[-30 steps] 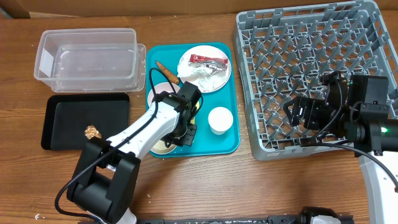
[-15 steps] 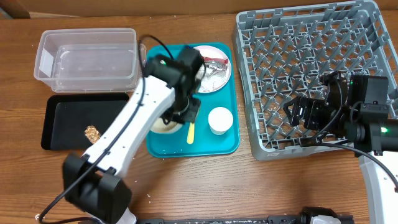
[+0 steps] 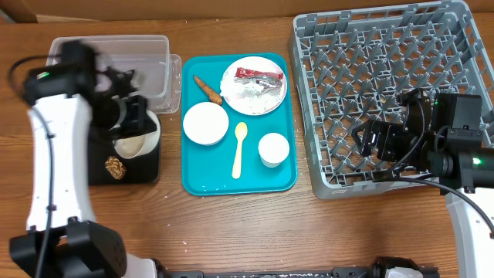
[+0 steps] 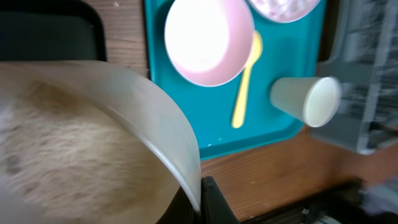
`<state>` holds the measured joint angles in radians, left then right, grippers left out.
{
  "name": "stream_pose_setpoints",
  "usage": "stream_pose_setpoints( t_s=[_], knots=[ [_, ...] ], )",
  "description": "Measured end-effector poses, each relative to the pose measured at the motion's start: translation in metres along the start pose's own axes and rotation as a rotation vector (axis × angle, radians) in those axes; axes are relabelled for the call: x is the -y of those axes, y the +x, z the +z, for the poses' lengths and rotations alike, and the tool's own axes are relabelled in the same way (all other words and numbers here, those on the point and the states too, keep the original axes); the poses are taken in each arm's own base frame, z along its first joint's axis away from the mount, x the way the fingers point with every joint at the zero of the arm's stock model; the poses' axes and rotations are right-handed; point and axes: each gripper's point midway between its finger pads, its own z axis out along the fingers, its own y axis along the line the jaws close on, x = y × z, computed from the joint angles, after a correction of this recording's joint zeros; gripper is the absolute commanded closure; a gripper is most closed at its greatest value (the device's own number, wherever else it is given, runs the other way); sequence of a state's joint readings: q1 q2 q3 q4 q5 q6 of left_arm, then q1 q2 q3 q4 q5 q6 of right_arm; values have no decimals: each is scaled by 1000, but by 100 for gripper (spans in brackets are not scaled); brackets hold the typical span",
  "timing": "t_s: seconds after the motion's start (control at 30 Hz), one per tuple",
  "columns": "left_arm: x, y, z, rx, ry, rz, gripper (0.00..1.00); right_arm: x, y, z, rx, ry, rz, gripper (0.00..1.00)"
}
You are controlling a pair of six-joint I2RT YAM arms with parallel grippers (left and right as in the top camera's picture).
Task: Sort waste into correct bins and load items into the dishwasher
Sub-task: 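Tip the rice from the white bowl onto the black tray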
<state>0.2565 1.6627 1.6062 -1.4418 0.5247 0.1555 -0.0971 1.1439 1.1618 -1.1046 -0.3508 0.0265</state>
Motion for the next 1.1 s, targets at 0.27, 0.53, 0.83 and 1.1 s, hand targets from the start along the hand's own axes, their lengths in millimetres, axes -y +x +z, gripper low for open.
stream_pose_setpoints(
  t_s=[0.27,0.53,0.83,1.1],
  knots=[
    [-23,6,17,153,392,-30,96,0,0,0,1,0,0,0],
    [-47,-4,27,312,596,-78,96,0,0,0,0,1,0,0],
    [-74,-13,41,329,826,-311,96,0,1,0,-4,0,1,0],
    [-64,-17,29,330,966,-449,96,0,1,0,-5,0,2,0]
  ],
)
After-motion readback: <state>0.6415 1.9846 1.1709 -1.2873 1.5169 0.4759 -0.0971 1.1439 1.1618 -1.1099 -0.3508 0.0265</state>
